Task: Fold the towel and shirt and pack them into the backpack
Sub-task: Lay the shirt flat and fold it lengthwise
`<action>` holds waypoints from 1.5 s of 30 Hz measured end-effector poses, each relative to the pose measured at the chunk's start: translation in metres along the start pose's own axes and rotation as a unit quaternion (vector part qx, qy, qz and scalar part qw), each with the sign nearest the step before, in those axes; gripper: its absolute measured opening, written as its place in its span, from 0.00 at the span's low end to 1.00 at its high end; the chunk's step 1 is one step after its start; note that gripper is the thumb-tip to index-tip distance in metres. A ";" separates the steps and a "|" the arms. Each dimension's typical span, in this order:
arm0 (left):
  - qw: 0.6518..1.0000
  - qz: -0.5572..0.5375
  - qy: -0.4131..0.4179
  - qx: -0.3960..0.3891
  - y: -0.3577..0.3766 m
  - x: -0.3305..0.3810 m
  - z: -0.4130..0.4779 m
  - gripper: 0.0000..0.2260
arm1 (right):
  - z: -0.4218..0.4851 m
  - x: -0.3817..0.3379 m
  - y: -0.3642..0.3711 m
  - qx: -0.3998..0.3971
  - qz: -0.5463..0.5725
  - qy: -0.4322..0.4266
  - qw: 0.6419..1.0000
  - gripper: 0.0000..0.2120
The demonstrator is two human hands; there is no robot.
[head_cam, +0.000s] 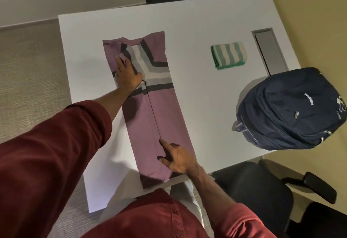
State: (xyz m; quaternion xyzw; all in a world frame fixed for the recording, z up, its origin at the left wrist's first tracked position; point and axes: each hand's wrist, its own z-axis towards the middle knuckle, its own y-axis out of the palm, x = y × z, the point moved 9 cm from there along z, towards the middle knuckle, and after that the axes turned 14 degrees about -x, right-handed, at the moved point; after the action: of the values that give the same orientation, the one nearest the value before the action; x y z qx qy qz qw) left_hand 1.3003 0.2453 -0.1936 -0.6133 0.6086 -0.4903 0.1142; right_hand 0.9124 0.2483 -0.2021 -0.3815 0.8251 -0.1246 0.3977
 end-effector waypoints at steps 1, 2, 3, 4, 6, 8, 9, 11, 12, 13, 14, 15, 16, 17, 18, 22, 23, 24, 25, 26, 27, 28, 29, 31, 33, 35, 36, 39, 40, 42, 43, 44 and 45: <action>1.000 0.014 0.009 0.010 -0.003 0.002 -0.004 0.40 | 0.000 -0.001 -0.003 0.011 0.004 -0.001 1.000 0.36; 0.999 0.028 0.023 0.018 -0.004 0.005 -0.006 0.40 | 0.000 -0.001 -0.007 0.025 0.005 -0.003 1.000 0.34; 0.998 0.044 0.043 0.023 -0.005 0.009 -0.007 0.40 | 0.001 -0.001 -0.013 0.041 0.004 -0.005 0.999 0.33; 0.995 0.065 0.063 0.031 -0.006 0.012 -0.007 0.40 | 0.002 0.000 -0.019 0.054 -0.001 -0.008 0.998 0.32; 0.990 0.106 0.093 0.026 -0.006 0.023 -0.008 0.40 | 0.005 0.002 -0.031 0.067 -0.005 -0.010 0.998 0.31; 0.987 0.124 0.106 0.013 -0.005 0.034 -0.007 0.41 | 0.009 0.006 -0.045 0.082 -0.013 -0.011 0.996 0.29; 0.985 0.129 0.112 0.005 -0.005 0.040 -0.007 0.42 | 0.011 0.007 -0.054 0.099 -0.024 -0.011 0.995 0.29; 0.982 0.142 0.122 -0.005 -0.004 0.046 -0.004 0.43 | 0.014 0.006 -0.075 0.144 -0.052 -0.022 0.988 0.29; 0.980 0.148 0.130 -0.008 -0.003 0.048 -0.002 0.43 | 0.017 0.005 -0.086 0.167 -0.061 -0.030 0.984 0.29; 0.978 0.152 0.139 -0.014 -0.001 0.050 -0.001 0.43 | 0.021 0.004 -0.097 0.187 -0.066 -0.039 0.979 0.28; 0.976 0.156 0.149 -0.017 0.002 0.051 -0.001 0.43 | 0.025 0.003 -0.107 0.201 -0.067 -0.043 0.976 0.28; 0.974 0.162 0.159 -0.020 0.005 0.053 -0.001 0.43 | 0.028 0.001 -0.117 0.210 -0.066 -0.043 0.974 0.28; 0.971 0.169 0.170 -0.018 0.009 0.056 -0.003 0.42 | 0.032 0.001 -0.126 0.216 -0.060 -0.038 0.974 0.29; 0.966 0.179 0.185 -0.018 0.014 0.060 -0.006 0.42 | 0.036 0.006 -0.131 0.214 -0.051 -0.031 0.975 0.30; 0.959 0.191 0.207 -0.016 0.022 0.064 -0.011 0.41 | 0.037 0.012 -0.134 0.207 -0.039 -0.022 0.977 0.33; 0.936 0.210 0.282 -0.026 0.069 0.072 -0.048 0.36 | 0.039 0.042 -0.127 0.173 -0.054 -0.031 0.983 0.45; 0.935 0.212 0.283 -0.034 0.083 0.072 -0.060 0.34 | 0.039 0.049 -0.120 0.159 -0.073 -0.036 0.984 0.42; 0.934 0.223 0.278 -0.040 0.098 0.072 -0.074 0.33 | 0.037 0.057 -0.112 0.138 -0.087 -0.030 0.986 0.40; 0.931 0.238 0.270 -0.050 0.114 0.071 -0.089 0.32 | 0.033 0.064 -0.104 0.121 -0.101 -0.018 0.987 0.40; 0.929 0.251 0.264 -0.063 0.130 0.068 -0.104 0.32 | 0.029 0.070 -0.096 0.106 -0.111 -0.007 0.988 0.40; 0.928 0.253 0.261 -0.078 0.144 0.064 -0.121 0.32 | 0.023 0.074 -0.089 0.098 -0.116 -0.005 0.988 0.41; 0.929 0.246 0.260 -0.091 0.158 0.058 -0.138 0.32 | 0.015 0.074 -0.084 0.098 -0.120 -0.005 0.988 0.41; 0.931 0.236 0.259 -0.102 0.170 0.051 -0.155 0.32 | 0.008 0.077 -0.076 0.100 -0.125 -0.009 0.987 0.41; 0.932 0.229 0.256 -0.111 0.191 0.036 -0.184 0.33 | -0.005 0.078 -0.058 0.091 -0.131 -0.011 0.987 0.40; 0.933 0.239 0.249 -0.102 0.204 0.027 -0.204 0.33 | -0.015 0.077 -0.040 0.082 -0.138 -0.006 0.987 0.40; 0.937 0.235 0.242 -0.096 0.210 0.021 -0.216 0.33 | -0.025 0.074 -0.025 0.076 -0.139 0.007 0.987 0.40; 0.937 0.235 0.243 -0.093 0.212 0.019 -0.224 0.33 | -0.030 0.073 -0.018 0.074 -0.139 0.014 0.987 0.40; 0.930 0.251 0.253 -0.091 0.219 0.010 -0.251 0.33 | -0.046 0.063 0.001 0.080 -0.152 0.020 0.985 0.37; 0.928 0.259 0.254 -0.088 0.222 0.006 -0.258 0.33 | -0.052 0.058 0.006 0.081 -0.149 0.015 0.985 0.35; 0.924 0.279 0.249 -0.081 0.226 0.001 -0.266 0.33 | -0.064 0.043 0.013 0.088 -0.147 -0.012 0.985 0.30; 0.925 0.277 0.243 -0.087 0.227 -0.001 -0.267 0.33 | -0.069 0.035 0.018 0.090 -0.154 -0.031 0.983 0.29; 0.931 0.258 0.238 -0.103 0.229 -0.002 -0.266 0.34 | -0.073 0.026 0.022 0.084 -0.166 -0.048 0.981 0.26; 0.937 0.226 0.236 -0.122 0.228 -0.001 -0.267 0.34 | -0.075 0.020 0.029 0.076 -0.183 -0.066 0.978 0.24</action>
State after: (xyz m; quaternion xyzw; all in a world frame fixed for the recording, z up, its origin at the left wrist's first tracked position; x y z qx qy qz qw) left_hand 0.9583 0.3151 -0.2305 -0.3355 0.7956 -0.5044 -0.0010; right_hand 0.8331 0.2461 -0.1793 -0.5017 0.7013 -0.2322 0.4501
